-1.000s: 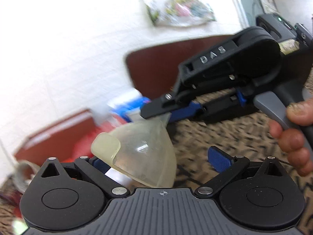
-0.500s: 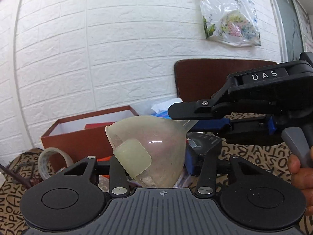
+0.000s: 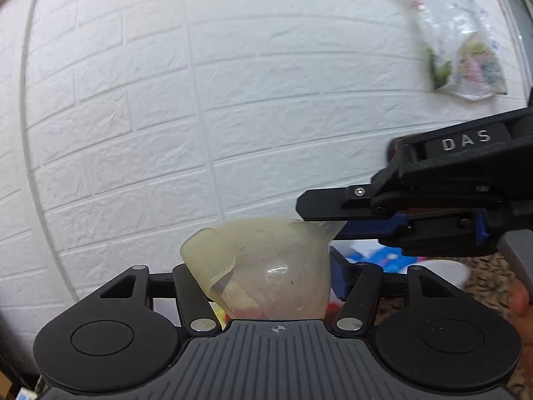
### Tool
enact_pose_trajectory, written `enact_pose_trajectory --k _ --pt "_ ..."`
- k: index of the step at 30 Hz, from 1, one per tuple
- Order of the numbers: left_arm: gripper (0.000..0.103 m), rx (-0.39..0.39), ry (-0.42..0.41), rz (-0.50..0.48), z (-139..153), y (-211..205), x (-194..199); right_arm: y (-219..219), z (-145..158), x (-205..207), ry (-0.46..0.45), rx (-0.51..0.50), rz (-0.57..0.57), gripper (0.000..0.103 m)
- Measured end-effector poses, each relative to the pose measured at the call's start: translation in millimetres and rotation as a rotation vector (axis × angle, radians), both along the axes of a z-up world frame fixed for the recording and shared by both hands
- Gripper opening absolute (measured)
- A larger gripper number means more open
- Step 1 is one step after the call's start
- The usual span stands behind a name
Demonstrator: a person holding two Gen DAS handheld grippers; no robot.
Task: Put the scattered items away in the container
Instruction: 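Lift the funnel with the right gripper and carry it over the brown box, then open the right gripper to drop the funnel into the brown box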
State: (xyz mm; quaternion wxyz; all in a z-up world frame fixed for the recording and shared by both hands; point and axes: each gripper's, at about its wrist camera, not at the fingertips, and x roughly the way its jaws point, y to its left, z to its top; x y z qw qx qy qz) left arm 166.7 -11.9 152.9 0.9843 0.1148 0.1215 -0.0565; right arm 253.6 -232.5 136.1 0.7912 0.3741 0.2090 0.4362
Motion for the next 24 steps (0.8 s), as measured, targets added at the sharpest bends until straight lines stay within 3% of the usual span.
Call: enact_pose_trajectory --k 5,10,12,14,20,24 --pt "0.073 -0.003 0.053 0.012 0 36 79 35 -8 65 0.073 0.019 -0.030 0.019" --pt "0.085 -0.027 0.165 0.030 -22 64 129 67 -27 103 0.129 -0.039 -0.050 0.022" --pt "0.091 0.020 0.204 0.055 -32 66 139 77 -36 111 0.151 -0.074 -0.037 0.033" --pt "0.096 0.071 0.236 0.116 -42 70 141 83 -39 109 0.164 -0.115 -0.066 0.091" --pt "0.096 0.082 0.262 0.151 -45 77 122 65 -29 89 0.127 -0.133 -0.123 0.091" --pt "0.096 0.102 0.221 0.181 -19 80 85 36 -11 55 0.086 -0.129 -0.142 0.090"
